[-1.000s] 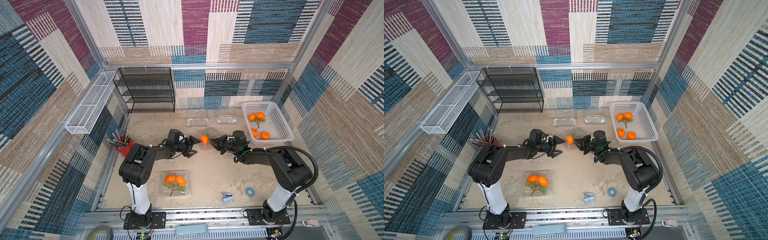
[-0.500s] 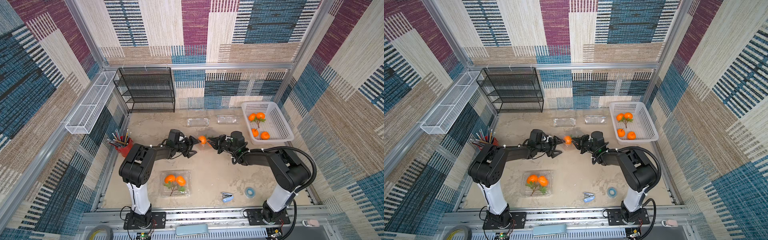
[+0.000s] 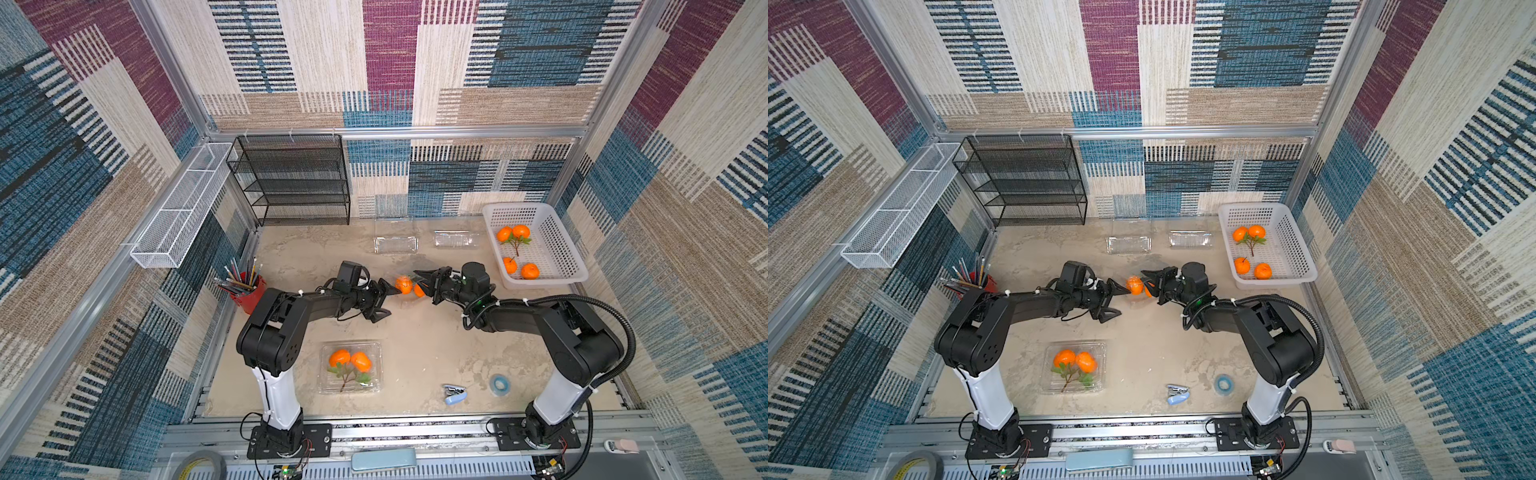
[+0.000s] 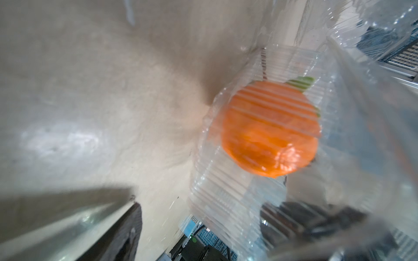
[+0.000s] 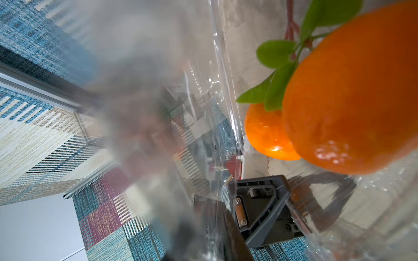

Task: Take oranges out of containers
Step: Open the packing box at the center of the board.

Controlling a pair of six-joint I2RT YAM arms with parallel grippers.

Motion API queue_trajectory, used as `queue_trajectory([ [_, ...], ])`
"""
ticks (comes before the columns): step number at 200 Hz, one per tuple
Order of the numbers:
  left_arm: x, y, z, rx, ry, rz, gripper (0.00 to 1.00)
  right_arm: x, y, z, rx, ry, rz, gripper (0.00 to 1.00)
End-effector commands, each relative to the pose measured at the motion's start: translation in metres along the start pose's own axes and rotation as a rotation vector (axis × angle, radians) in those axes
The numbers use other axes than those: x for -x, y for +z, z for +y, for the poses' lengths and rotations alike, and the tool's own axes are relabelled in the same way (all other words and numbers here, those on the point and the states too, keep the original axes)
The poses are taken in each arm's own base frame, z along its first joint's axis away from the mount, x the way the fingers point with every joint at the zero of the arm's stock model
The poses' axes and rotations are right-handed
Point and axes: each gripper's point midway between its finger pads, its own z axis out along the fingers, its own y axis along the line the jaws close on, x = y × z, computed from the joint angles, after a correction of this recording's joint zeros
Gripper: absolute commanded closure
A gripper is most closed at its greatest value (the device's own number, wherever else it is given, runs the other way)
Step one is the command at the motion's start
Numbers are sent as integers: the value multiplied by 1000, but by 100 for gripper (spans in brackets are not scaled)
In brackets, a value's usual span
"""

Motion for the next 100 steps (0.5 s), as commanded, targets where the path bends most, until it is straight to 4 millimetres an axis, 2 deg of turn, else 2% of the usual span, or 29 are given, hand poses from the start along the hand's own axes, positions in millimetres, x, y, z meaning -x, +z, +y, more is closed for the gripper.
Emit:
queue_trajectory([
  [1,1,-6,1,19,32,-9,16,-8,3,9,-13,-77,18,71],
  [41,2,-18,0,45,65,-29,15,-9,8,12,-72,-162,33,64],
  [100,-1,-23,3,71,83,-28,15,-9,10,11,-127,-231,42,63],
])
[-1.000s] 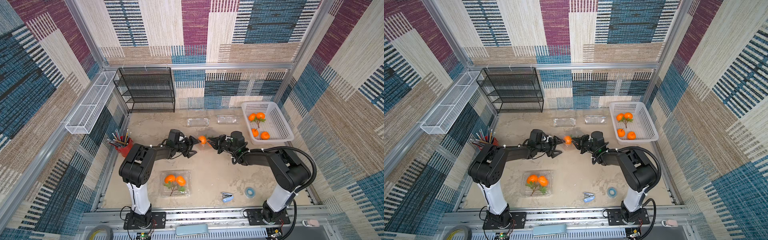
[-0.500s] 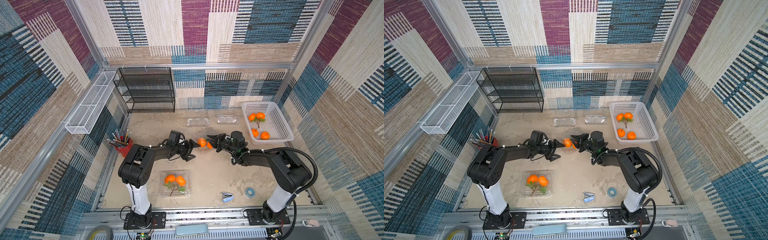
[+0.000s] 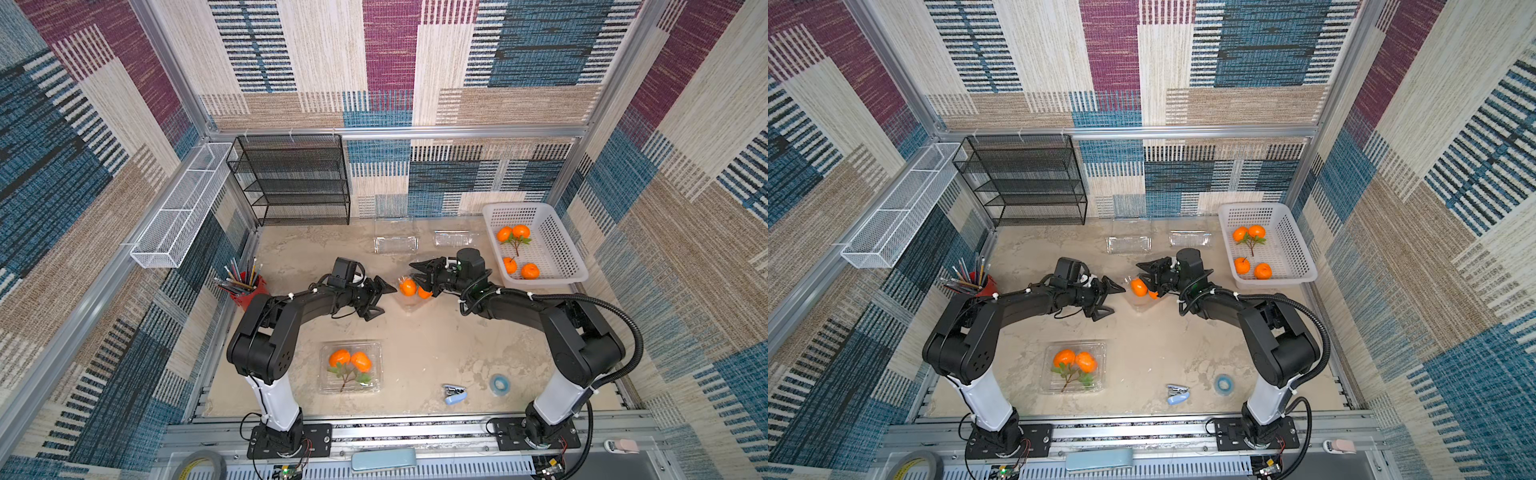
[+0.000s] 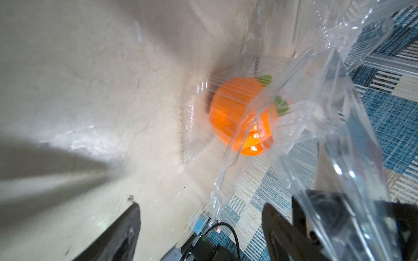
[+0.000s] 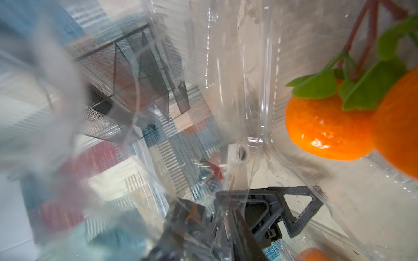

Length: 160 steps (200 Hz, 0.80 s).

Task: Take oranges out of containers
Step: Open the packing box at the center of the board.

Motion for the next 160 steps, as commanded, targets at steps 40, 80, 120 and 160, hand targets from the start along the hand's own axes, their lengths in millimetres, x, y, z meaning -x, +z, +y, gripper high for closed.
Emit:
queue_trajectory([
  [40,0,-7,4,24,27,-7,14,-2,3,10,-84,-160,21,58],
  [80,3,-15,-8,23,75,-15,12,-1,2,15,-129,-244,33,46],
  [120,8,-24,-20,18,117,-19,10,6,-5,34,-176,-431,29,23],
  [160,18,-29,-34,9,137,-25,9,31,-19,45,-277,-607,3,11],
])
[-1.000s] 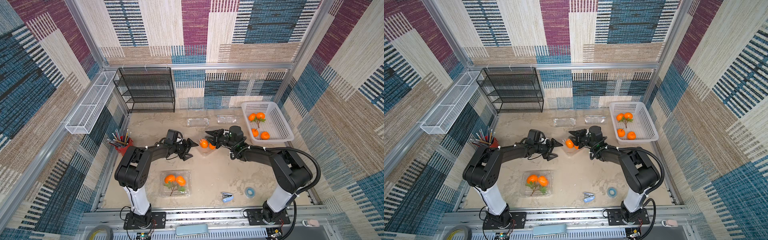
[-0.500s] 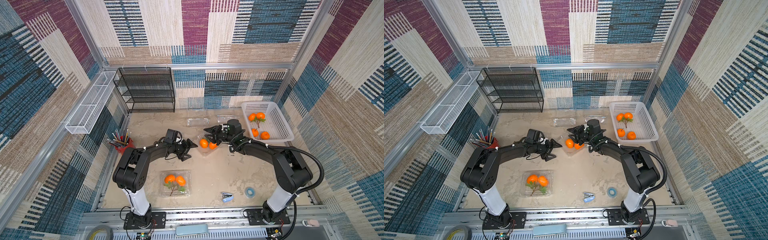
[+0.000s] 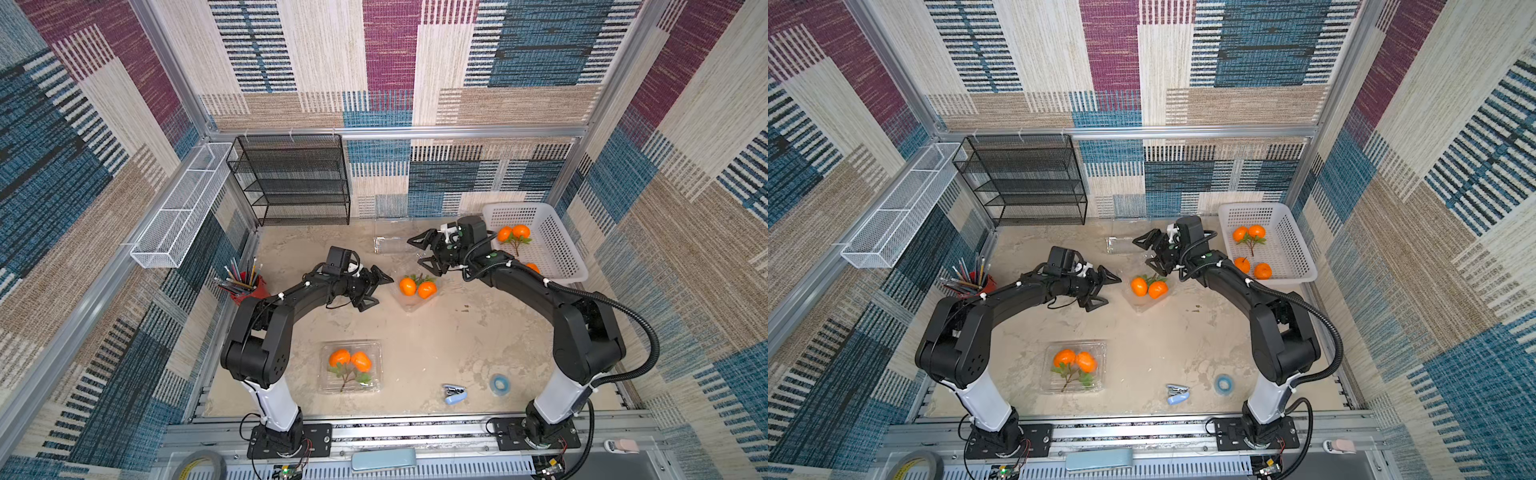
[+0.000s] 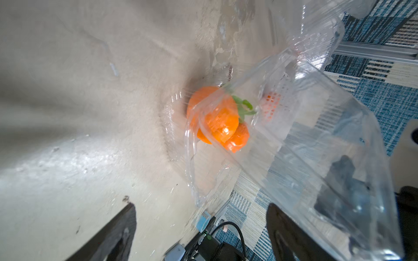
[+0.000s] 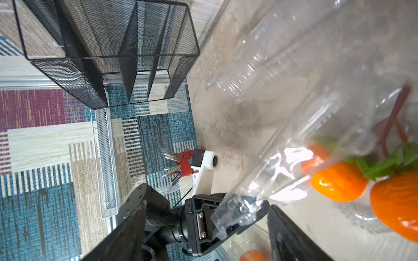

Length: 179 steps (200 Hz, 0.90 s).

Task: Take oranges out of containers
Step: Open the packing box at the center of the board, then adjust the packing box at the center of the board.

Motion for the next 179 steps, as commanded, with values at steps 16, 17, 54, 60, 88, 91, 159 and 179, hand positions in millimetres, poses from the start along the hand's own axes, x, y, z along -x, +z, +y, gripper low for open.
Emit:
queue_trajectory([
  [16,6,-4,-9,-2,42,2,9,17,-15,-38,-208,-201,-19,12],
  [17,6,-5,-10,-4,43,1,9,18,-16,-39,-215,-206,-20,13],
  [54,7,-7,-14,-11,44,-1,9,29,-16,-93,-421,-367,-31,22],
  [60,7,-7,-14,-10,45,-1,9,31,-15,-100,-444,-387,-33,25],
  [88,3,-9,-9,2,45,0,8,41,-13,-124,-539,-450,-51,31],
  [91,2,-10,-9,2,44,0,8,42,-13,-125,-548,-457,-53,32],
  [159,-3,-19,-2,29,43,-14,8,41,4,-164,-610,-483,1,57],
  [179,-2,-20,0,34,40,-16,8,35,3,-168,-603,-483,8,62],
])
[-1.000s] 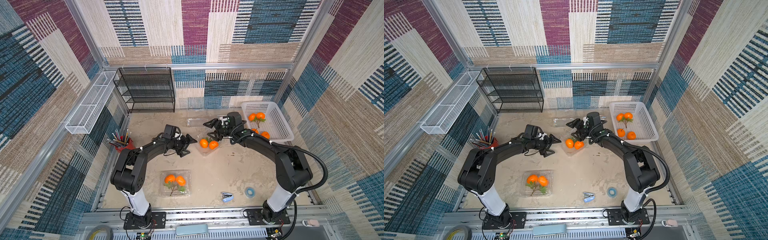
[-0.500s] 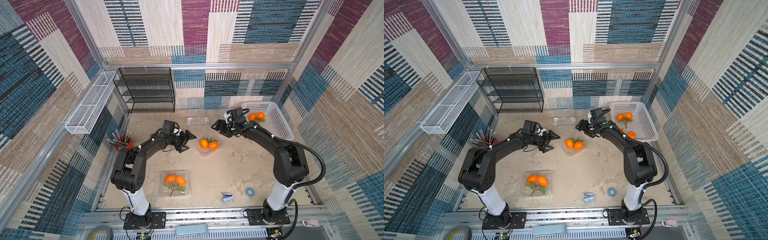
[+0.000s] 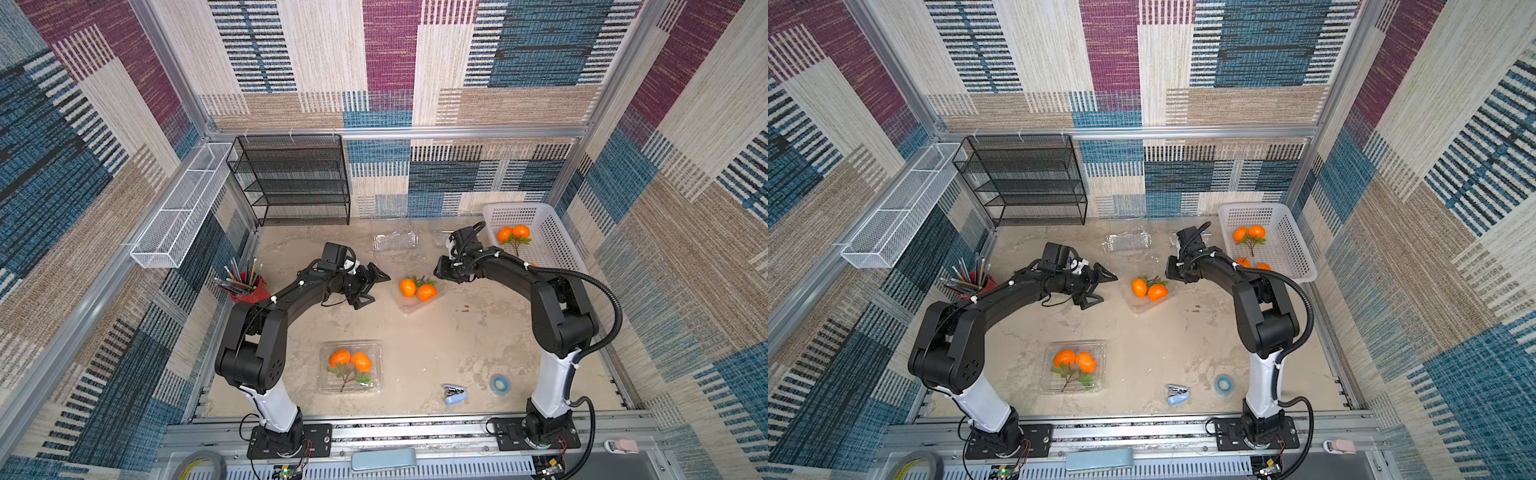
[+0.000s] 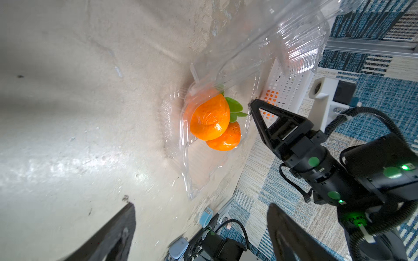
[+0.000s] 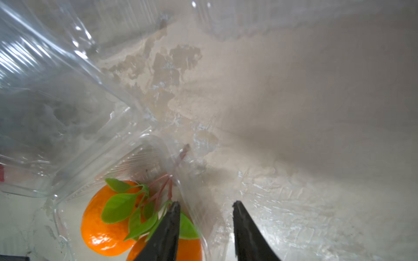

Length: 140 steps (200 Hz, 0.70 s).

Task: Take oranges out of containers
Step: Adjust the packing box at the center of the board.

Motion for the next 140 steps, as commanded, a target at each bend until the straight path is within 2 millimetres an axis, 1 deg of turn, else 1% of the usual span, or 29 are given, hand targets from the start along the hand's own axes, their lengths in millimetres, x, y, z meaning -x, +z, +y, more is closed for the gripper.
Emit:
queue_trajectory([
  [1,0,-3,3,16,16,-7,8,0,0,1,7,-27,-20,62],
  [14,0,-2,4,18,14,-8,8,-5,-1,0,9,-28,-19,63],
  [42,2,1,7,16,-1,-12,8,-17,-1,-4,2,-29,0,69],
  [50,2,3,7,13,-7,-9,8,-20,-2,-5,-1,-31,1,72],
  [60,2,5,8,11,-13,-6,8,-22,-6,-7,-8,-28,-7,75],
  [76,3,7,8,8,-16,-6,8,-26,-15,-10,-20,-23,-21,78],
  [91,2,10,8,10,-17,-1,8,-34,-21,-15,-32,-17,-26,82],
  [120,0,17,7,8,-18,12,8,-51,-34,-26,-52,-13,-54,83],
  [140,-3,23,4,10,-12,25,8,-67,-37,-37,-77,1,-44,84],
])
